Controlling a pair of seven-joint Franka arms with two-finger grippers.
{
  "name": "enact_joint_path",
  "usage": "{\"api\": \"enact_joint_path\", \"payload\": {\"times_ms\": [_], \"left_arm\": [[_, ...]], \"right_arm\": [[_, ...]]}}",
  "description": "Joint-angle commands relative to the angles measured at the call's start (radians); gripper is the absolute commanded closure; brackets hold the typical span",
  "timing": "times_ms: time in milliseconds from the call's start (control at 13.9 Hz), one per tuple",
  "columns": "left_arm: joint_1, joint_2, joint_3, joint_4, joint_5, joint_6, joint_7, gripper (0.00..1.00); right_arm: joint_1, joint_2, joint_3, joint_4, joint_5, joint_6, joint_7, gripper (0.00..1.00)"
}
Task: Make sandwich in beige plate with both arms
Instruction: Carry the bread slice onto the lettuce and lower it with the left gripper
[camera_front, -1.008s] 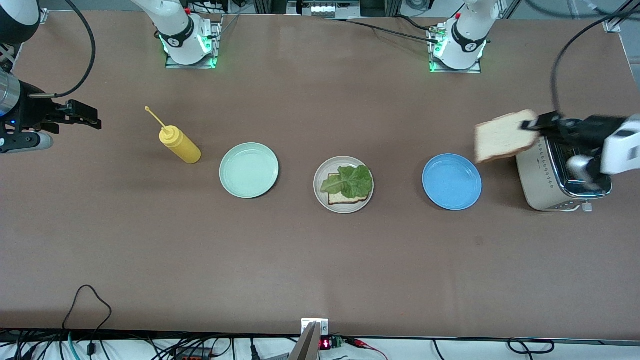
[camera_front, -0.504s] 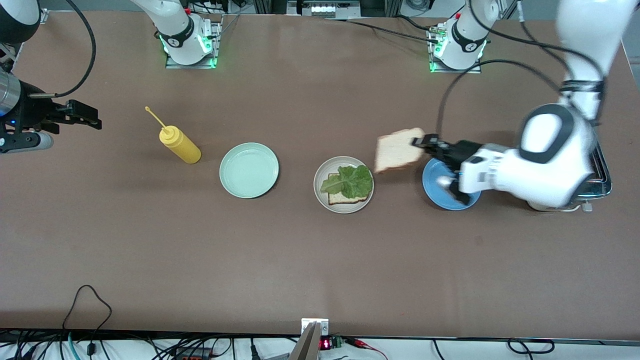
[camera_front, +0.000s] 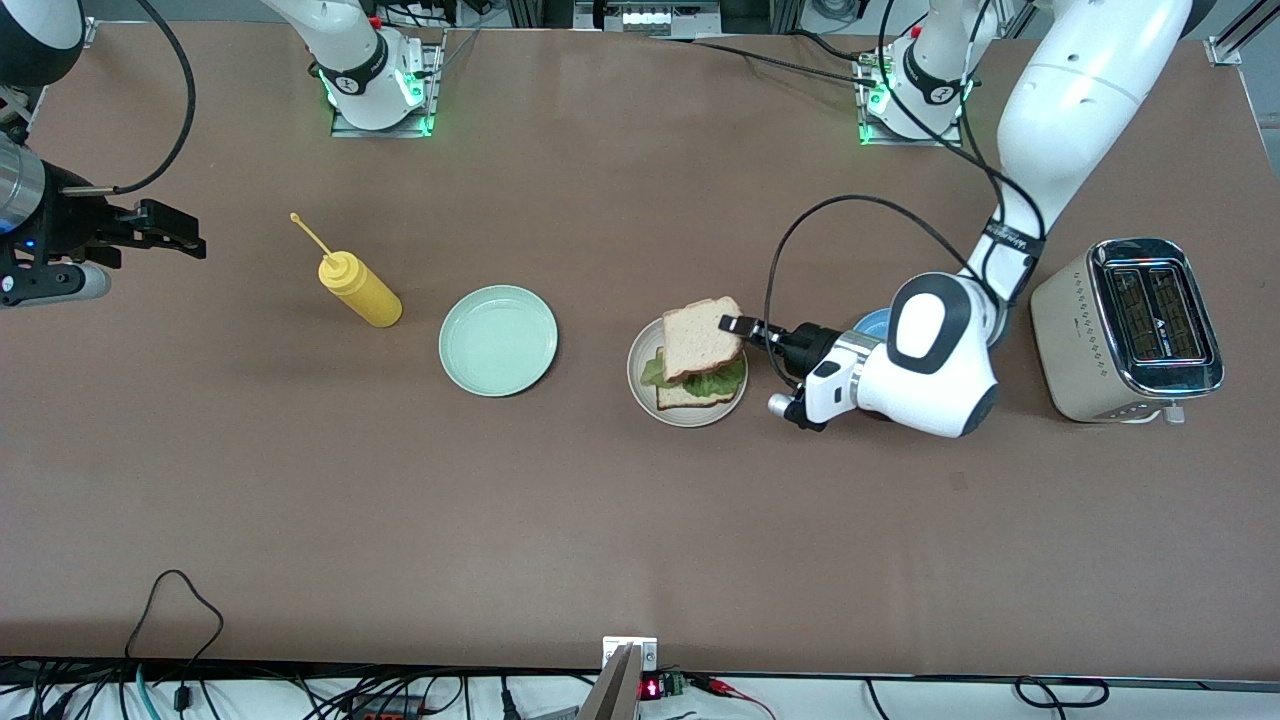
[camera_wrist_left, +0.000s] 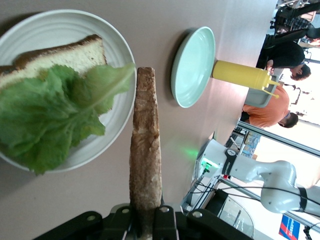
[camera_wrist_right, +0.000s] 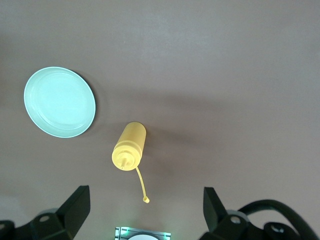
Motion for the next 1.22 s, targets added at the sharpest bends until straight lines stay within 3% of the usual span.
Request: {"api": "enact_joint_path", "payload": {"times_ms": [0, 360, 720, 864, 936, 1008, 1080, 1152], "left_arm": [[-0.003, 0.034, 0.009, 0.026, -0.023, 0.007, 0.018, 1.0], [-0.013, 0.098, 0.009, 0.029, -0.075, 0.094, 0.061, 1.0], [-0.008, 0.126, 0.009, 0.029, -0.078, 0.095, 0.098, 0.99], [-0.005, 0.138, 0.012, 0.029, -0.076, 0.095, 0.104, 0.94], [-0.003, 0.144, 0.012, 0.031, -0.075, 0.095, 0.104, 0.89], [-0.006, 0.152, 0.013, 0.04, -0.076, 0.098, 0.103, 0.68], [-0.009, 0.164, 0.013, 0.058, -0.075, 0.099, 0.093, 0.45], [-0.009, 0.172, 0.013, 0.064, -0.073, 0.105, 0.103, 0.11]], "right_arm": [[0.007, 0.004, 0.002, 0.016, -0.013, -0.007, 0.002, 0.0], [0.007, 0.004, 0.002, 0.016, -0.011, -0.011, 0.002, 0.0], [0.007, 0.004, 0.002, 0.015, -0.006, -0.016, 0.002, 0.0], [0.007, 0.004, 0.002, 0.015, -0.006, -0.016, 0.002, 0.0], [0.007, 0.004, 0.002, 0.015, -0.005, -0.016, 0.002, 0.0], [0.007, 0.004, 0.002, 0.015, -0.005, -0.016, 0.002, 0.0], [0.007, 0.004, 0.004, 0.015, -0.005, -0.017, 0.002, 0.0], [0.007, 0.004, 0.002, 0.015, -0.005, -0.017, 0.002, 0.0]]}}
